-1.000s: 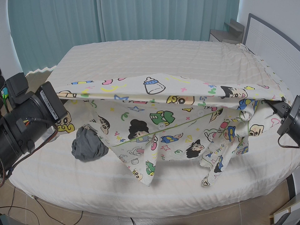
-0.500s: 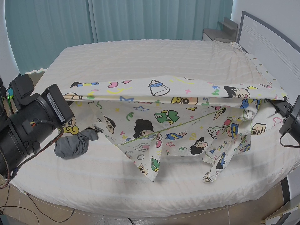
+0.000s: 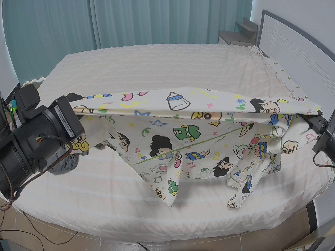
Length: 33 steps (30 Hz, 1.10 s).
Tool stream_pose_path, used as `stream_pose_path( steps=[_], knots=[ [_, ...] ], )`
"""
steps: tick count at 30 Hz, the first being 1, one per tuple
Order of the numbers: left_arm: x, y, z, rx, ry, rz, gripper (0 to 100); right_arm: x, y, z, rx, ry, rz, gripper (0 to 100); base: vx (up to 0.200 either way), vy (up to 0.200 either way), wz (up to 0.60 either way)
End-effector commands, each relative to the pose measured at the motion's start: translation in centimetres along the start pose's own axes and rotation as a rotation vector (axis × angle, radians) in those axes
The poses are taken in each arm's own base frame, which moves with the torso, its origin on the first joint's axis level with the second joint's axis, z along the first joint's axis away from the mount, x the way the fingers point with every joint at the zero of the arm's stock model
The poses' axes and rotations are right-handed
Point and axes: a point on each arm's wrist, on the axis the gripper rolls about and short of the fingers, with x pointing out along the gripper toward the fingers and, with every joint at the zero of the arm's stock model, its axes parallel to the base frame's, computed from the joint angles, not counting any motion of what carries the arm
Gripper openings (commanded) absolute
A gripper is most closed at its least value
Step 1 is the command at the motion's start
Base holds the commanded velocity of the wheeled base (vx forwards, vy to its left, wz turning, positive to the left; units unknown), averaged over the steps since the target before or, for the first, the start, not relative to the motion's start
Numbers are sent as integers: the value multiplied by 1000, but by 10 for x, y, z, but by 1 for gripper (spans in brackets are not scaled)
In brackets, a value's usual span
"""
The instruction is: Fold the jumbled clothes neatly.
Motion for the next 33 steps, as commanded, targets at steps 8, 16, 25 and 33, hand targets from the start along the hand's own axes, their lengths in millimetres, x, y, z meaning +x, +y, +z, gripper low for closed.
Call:
stream_pose_path(
  steps=[8, 16, 25, 33],
  knots=[
    [-1, 6, -10, 18, 31, 19, 0, -4, -6, -7, 7, 28, -22, 0, 0, 0, 0],
    [-5, 11, -14, 22, 43, 24, 0, -20, -4, -10, -2, 40, -35, 0, 0, 0, 0],
    [-25, 16, -23, 27, 74, -18, 0, -59, 4, -17, -78, 100, -4, 0, 0, 0, 0],
    [-31, 22, -28, 33, 82, -17, 0, -70, 6, -19, -77, 105, -6, 0, 0, 0, 0]
  ],
)
